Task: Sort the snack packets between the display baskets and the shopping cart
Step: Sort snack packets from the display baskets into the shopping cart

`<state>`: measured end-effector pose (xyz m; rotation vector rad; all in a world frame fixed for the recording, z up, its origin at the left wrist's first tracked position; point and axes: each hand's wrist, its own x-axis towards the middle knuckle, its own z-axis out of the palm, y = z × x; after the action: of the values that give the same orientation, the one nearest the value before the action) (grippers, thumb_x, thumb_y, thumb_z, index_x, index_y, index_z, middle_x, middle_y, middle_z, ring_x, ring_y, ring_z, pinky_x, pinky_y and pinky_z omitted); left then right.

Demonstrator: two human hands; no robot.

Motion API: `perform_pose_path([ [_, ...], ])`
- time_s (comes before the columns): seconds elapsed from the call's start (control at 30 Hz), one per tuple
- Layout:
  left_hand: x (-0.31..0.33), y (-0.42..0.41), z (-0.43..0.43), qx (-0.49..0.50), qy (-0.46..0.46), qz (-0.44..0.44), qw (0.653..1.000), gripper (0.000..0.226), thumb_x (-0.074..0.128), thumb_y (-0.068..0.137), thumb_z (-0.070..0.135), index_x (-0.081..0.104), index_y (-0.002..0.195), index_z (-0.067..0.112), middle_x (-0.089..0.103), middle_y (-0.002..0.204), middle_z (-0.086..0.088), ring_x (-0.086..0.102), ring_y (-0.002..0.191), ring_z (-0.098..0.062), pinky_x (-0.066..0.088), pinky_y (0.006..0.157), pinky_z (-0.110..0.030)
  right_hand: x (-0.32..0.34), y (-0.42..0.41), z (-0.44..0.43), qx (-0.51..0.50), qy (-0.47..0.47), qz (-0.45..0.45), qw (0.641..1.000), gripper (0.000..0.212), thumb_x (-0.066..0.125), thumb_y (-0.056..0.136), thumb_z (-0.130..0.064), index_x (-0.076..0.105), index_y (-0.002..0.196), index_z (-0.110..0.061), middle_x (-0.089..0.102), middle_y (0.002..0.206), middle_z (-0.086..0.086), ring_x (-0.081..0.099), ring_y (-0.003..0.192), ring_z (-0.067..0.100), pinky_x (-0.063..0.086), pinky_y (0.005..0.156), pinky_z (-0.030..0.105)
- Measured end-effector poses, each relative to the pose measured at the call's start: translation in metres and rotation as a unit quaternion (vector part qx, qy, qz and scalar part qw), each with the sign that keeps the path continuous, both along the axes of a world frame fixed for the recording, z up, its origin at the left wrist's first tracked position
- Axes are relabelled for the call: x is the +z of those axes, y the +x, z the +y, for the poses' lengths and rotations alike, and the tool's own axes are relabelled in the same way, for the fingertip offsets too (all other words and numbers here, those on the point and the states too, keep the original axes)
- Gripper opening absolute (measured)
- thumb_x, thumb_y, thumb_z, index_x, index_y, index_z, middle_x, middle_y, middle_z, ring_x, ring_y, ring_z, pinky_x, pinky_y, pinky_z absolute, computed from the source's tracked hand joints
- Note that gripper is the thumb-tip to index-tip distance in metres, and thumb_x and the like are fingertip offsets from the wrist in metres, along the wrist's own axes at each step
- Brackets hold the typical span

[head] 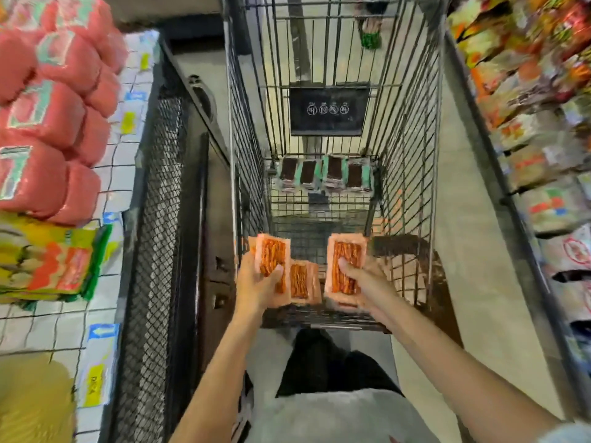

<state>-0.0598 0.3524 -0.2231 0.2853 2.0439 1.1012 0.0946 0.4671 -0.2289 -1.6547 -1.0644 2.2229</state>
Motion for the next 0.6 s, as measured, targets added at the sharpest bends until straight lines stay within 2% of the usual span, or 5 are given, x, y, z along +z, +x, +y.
perform_pose_path([
  [0.2,-0.083,-0.015,0.028,0.012,-0.157,-0.018,0.987,0.035,0.060,0.090,0.005,0.047,0.123,0.006,0.061,0.117,-0.012,0.057,0.114,-0.028,0.044,0.096,-0.038,-0.089,-0.061,-0.010,0.001,-0.073,-0.107,0.992,0.029,0.055,0.095,-0.014,0.053,0.124,-0.013,0.060,0.122,0.014,0.057,0.113,0.031,0.048,0.094,0.053],
  [0.3,-0.116,-0.018,0.026,0.005,-0.203,-0.094,0.975,0.038,0.050,0.097,0.011,0.044,0.133,0.003,0.057,0.129,-0.019,0.054,0.120,-0.032,0.043,0.103,-0.041,-0.122,-0.081,-0.016,0.032,-0.109,-0.144,0.983,0.012,0.056,0.095,-0.014,0.056,0.105,-0.019,0.063,0.114,0.012,0.060,0.103,0.028,0.052,0.088,0.051],
  [0.4,-0.140,-0.017,0.029,0.037,-0.251,-0.122,0.960,0.045,0.045,0.099,0.014,0.031,0.141,0.009,0.050,0.134,-0.019,0.052,0.121,-0.034,0.043,0.102,-0.044,-0.152,-0.091,-0.023,0.058,-0.110,-0.150,0.981,0.018,0.057,0.093,-0.010,0.057,0.110,-0.015,0.066,0.106,0.009,0.062,0.091,0.022,0.056,0.077,0.044],
  [0.5,-0.151,-0.012,0.035,0.058,-0.281,-0.099,0.953,0.047,0.043,0.099,0.012,0.027,0.143,0.008,0.043,0.140,-0.019,0.047,0.126,-0.034,0.042,0.103,-0.043,-0.174,-0.098,-0.034,0.106,-0.056,-0.190,0.975,0.022,0.059,0.092,-0.012,0.054,0.114,-0.013,0.064,0.107,0.006,0.060,0.093,0.020,0.054,0.076,0.033],
  [0.6,-0.168,-0.007,0.036,0.030,-0.321,-0.045,0.946,0.045,0.033,0.104,0.014,0.022,0.147,0.002,0.035,0.148,-0.019,0.039,0.133,-0.033,0.036,0.100,-0.031,-0.183,-0.107,-0.041,0.182,0.099,-0.308,0.929,0.031,0.063,0.088,-0.015,0.052,0.116,-0.008,0.058,0.112,0.008,0.056,0.109,0.023,0.043,0.084,0.025],
])
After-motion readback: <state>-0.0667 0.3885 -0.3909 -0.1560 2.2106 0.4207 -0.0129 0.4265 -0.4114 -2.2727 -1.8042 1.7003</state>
